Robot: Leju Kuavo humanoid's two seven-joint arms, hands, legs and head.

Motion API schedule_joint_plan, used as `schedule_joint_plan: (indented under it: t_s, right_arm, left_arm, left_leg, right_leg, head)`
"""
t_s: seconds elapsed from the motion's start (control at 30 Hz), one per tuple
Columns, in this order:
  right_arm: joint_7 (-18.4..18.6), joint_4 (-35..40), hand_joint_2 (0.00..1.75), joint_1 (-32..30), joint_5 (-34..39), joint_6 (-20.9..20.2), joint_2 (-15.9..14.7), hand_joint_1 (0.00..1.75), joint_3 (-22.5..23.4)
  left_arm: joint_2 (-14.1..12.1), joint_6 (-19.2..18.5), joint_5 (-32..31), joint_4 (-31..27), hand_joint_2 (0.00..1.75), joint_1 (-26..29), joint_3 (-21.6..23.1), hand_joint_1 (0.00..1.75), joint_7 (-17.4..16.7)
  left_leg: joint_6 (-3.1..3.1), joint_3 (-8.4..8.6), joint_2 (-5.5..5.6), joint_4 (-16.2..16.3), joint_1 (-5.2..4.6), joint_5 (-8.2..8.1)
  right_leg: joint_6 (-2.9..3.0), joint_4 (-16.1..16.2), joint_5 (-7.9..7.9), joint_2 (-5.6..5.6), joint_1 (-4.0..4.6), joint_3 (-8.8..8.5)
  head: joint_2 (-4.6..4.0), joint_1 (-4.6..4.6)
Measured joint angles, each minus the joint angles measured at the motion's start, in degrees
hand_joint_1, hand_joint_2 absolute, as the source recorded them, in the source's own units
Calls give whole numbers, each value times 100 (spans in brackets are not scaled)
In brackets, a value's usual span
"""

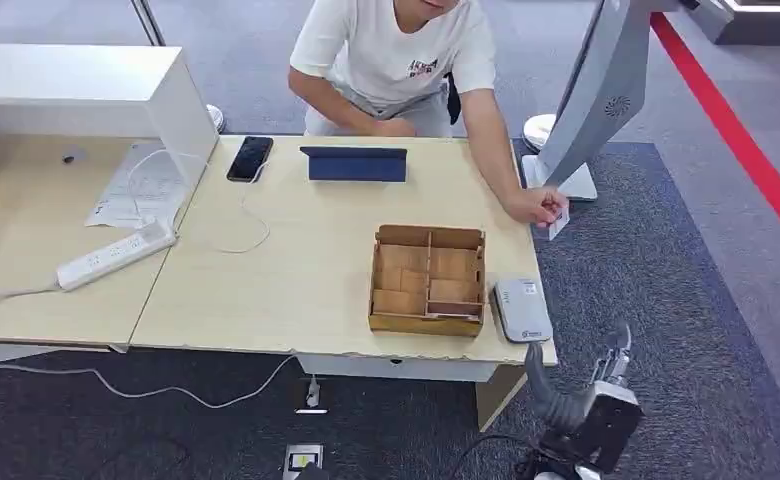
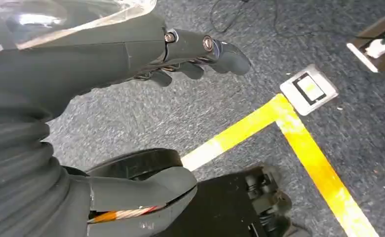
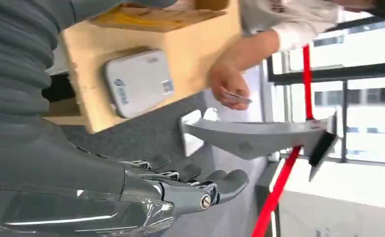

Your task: Pass the card to the sensor for recognition and then transmit it.

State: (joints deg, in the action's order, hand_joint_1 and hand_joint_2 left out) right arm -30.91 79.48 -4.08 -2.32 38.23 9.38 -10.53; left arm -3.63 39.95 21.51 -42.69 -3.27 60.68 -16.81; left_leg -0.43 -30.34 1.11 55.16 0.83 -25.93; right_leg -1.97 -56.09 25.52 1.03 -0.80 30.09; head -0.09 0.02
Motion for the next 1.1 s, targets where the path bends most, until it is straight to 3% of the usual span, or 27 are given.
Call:
schedule_joint_plan:
  t_s: [0.27, 0.37, 0.47, 0.53, 0.63, 0.7, 0.77, 0.8, 0.93, 1.1]
  right_arm:
    - [-443, 1156, 175, -172, -315, -2, 269, 0, 275]
    - [-345, 1440, 175, -156, -1193, -4, 302, 0, 275]
    - [34, 1619, 175, -74, -2465, -4, 319, 0, 267]
    - [761, 1680, 175, 87, -3438, -4, 284, 0, 227]
    - [2344, 1720, 175, 399, -4767, -4, 36, 0, 63]
    - [3638, 1728, 175, 699, -5577, -4, -261, 0, -151]
    - [5203, 1687, 175, 1229, -6075, -11, -777, 0, -598]
    - [5652, 1656, 175, 1480, -6184, -28, -1028, 0, -812]
    - [6633, 1420, 175, 2396, -6157, -212, -1851, 0, -1829]
    - [6909, 1073, 175, 3108, -6055, -373, -2395, 0, -2727]
  left_arm:
    - [-35, 15, 138, 0, 175, -33, 205, 0, 170]
    - [-37, 15, 74, 2, 175, -40, 227, 0, 214]
    - [-37, 15, -9, 2, 175, -48, 236, 0, 236]
    - [-35, 15, -33, 9, 175, -80, 254, 0, 234]
    - [-33, 13, -20, 13, 175, -141, 314, 0, 205]
    - [-33, -33, -22, 26, 175, -208, 411, 0, 175]
    - [-28, -105, -24, 39, 175, -310, 509, 0, 116]
    - [-26, -140, -22, 46, 175, -359, 544, 0, 114]
    - [-7, -232, 30, 105, 175, -485, 675, 0, 120]
    - [24, -275, 55, 153, 175, -543, 752, 0, 131]
  left_leg:
    - [0, -5, -2, -1, 0, 0]
    - [0, -5, -2, -1, 0, 0]
    - [0, -6, -2, -1, 0, 0]
    - [0, -5, -2, -1, -1, 0]
    - [2, -4, -4, 0, -4, 3]
    - [4, -7, -4, 0, -9, 4]
    - [18, -12, -3, 1, -16, 14]
    - [18, -13, -3, 2, -16, 14]
    - [22, -17, -1, 4, -21, 16]
    - [22, -21, 6, 6, -16, 16]
  right_leg:
    - [0, -1, 0, 1, 0, 5]
    - [0, -1, 0, 1, 0, 5]
    - [0, -1, 0, 1, 0, 4]
    - [0, -1, 0, 1, -1, 5]
    - [-1, -1, -2, 1, -3, 2]
    - [-7, -2, -7, 1, -9, 1]
    - [-13, -2, -16, 4, -16, 9]
    - [-15, -2, -18, 5, -17, 9]
    - [-19, -2, -20, 4, -20, 12]
    - [-19, -2, -18, 0, -17, 13]
  head:
    - [0, -2]
    - [0, 0]
    - [0, -2]
    - [0, -2]
    - [0, -2]
    - [0, -2]
    - [0, -7]
    - [0, 2]
    - [0, 0]
    - [0, -2]
